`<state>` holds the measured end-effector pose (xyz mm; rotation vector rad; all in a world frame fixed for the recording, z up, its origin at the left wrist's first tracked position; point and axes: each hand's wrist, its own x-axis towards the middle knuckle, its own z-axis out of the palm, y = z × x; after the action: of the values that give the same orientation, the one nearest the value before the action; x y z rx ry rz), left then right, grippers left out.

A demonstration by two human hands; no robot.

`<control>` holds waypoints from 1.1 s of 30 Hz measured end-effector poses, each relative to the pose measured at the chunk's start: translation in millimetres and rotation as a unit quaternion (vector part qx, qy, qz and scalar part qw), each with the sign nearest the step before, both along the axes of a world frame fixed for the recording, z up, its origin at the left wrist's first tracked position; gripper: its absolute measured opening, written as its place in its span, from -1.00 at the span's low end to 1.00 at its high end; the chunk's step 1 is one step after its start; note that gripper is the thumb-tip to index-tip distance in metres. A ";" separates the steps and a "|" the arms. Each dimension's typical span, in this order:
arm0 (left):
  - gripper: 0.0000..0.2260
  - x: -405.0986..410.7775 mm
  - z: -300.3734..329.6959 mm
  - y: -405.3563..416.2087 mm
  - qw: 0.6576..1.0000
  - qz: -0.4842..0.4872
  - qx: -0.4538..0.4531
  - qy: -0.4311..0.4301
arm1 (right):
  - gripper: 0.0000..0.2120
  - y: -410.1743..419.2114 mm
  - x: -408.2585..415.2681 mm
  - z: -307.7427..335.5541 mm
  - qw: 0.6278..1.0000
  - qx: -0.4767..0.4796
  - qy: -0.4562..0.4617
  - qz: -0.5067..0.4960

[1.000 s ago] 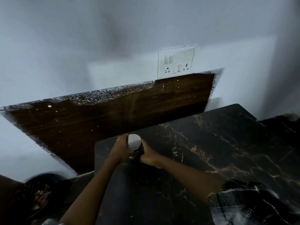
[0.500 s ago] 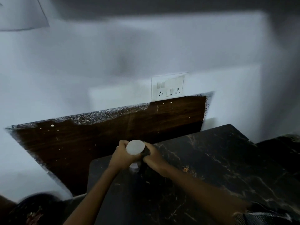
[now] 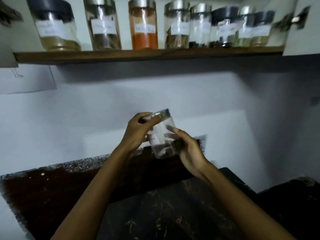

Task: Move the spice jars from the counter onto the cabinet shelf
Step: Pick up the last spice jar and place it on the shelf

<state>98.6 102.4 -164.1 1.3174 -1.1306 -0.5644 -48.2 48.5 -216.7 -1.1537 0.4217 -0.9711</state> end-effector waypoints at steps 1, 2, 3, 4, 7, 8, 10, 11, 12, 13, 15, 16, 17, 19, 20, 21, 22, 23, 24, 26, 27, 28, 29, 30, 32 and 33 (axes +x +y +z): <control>-0.70 -7.7 14.9 1.7 0.999 -0.029 -0.008 0.012 | -0.55 1.3 -9.7 7.8 0.999 0.027 -0.024 0.017; -0.72 -13.4 25.9 3.8 0.998 -0.053 -0.016 0.014 | -0.48 3.1 -17.0 13.2 0.997 0.044 -0.043 0.042; -0.74 -20.4 36.1 4.9 0.997 -0.074 -0.027 0.010 | -0.46 5.0 -24.9 19.8 0.994 0.052 -0.060 0.073; -0.74 -27.0 43.9 5.3 0.995 -0.093 -0.036 0.008 | -0.44 7.9 -31.5 25.6 0.990 0.056 -0.074 0.102; -0.66 -47.1 59.2 4.7 0.987 -0.150 -0.048 0.037 | -0.43 20.5 -45.4 42.9 0.988 0.036 -0.107 0.104; -0.60 -53.9 62.4 3.8 0.983 -0.167 -0.051 0.054 | -0.44 24.4 -49.1 48.3 0.992 0.013 -0.104 0.067; -0.52 -66.1 65.1 2.5 0.979 -0.184 -0.056 0.064 | -0.44 32.9 -54.8 58.0 0.995 -0.048 -0.078 -0.049; -0.51 -72.2 65.3 1.2 0.980 -0.183 -0.058 0.056 | -0.42 36.0 -57.4 61.1 0.987 -0.088 -0.063 -0.118; -0.52 -78.2 64.2 0.3 0.980 -0.182 -0.062 0.048 | -0.41 37.7 -59.0 63.0 0.972 -0.132 -0.045 -0.191; -0.53 -84.3 62.4 -0.9 0.980 -0.183 -0.066 0.047 | -0.39 38.8 -60.1 64.7 0.947 -0.177 -0.022 -0.266; -0.55 -95.6 58.6 -3.2 0.979 -0.178 -0.071 0.063 | -0.34 40.1 -59.0 65.3 0.884 -0.262 0.023 -0.386; -0.56 -99.8 57.6 -4.1 0.979 -0.175 -0.072 0.076 | -0.31 40.4 -57.6 64.2 0.857 -0.291 0.039 -0.423; -0.57 -102.6 57.5 -4.6 0.978 -0.175 -0.073 0.089 | -0.30 41.1 -56.5 62.9 0.842 -0.310 0.046 -0.439; -0.61 -104.3 58.6 -4.9 0.976 -0.173 -0.078 0.111 | -0.35 42.3 -57.5 58.8 0.852 -0.329 0.034 -0.406; -0.62 -103.4 59.4 -5.2 0.974 -0.171 -0.076 0.129 | -0.41 43.2 -59.5 57.9 0.870 -0.326 0.021 -0.370; -0.62 -101.6 60.4 -5.4 0.971 -0.170 -0.071 0.154 | -0.46 43.8 -61.9 57.7 0.892 -0.311 0.007 -0.329; -0.58 -99.8 61.4 -5.3 0.965 -0.175 -0.064 0.183 | -0.47 43.4 -64.1 57.5 0.915 -0.288 -0.005 -0.284; -0.52 -98.6 62.0 -5.1 0.958 -0.187 -0.059 0.211 | -0.43 41.9 -66.0 57.4 0.937 -0.260 -0.015 -0.234; -0.44 -97.4 62.1 -5.1 0.949 -0.201 -0.056 0.236 | -0.37 40.0 -67.1 57.4 0.954 -0.233 -0.020 -0.188; -0.35 -95.3 61.8 -4.5 0.933 -0.226 -0.052 0.275 | -0.26 37.3 -67.9 57.3 0.970 -0.203 -0.010 -0.136; -0.35 -94.2 60.9 -4.7 0.925 -0.240 -0.051 0.291 | -0.21 37.3 -67.7 56.6 0.970 -0.203 -0.004 -0.132; -0.36 -92.9 59.7 -5.5 0.917 -0.253 -0.051 0.305 | -0.17 37.8 -66.9 55.9 0.968 -0.211 0.001 -0.135; -0.37 -91.6 58.6 -6.4 0.911 -0.262 -0.051 0.315 | -0.14 39.2 -65.6 54.9 0.964 -0.225 0.009 -0.145; -0.40 -90.8 57.8 -7.6 0.908 -0.268 -0.052 0.318 | -0.13 40.3 -63.3 54.0 0.955 -0.244 0.023 -0.165; -0.41 -90.5 56.0 -10.7 0.908 -0.272 -0.048 0.314 | -0.12 41.1 -58.0 51.1 0.923 -0.301 0.055 -0.235; -0.40 -91.3 55.3 -12.0 0.908 -0.273 -0.042 0.314 | -0.11 40.5 -55.3 49.8 0.898 -0.333 0.068 -0.279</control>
<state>7.4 90.4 -108.8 0.6373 -0.9474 -1.2364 -103.5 89.1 -166.9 -1.7797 0.5713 -1.6189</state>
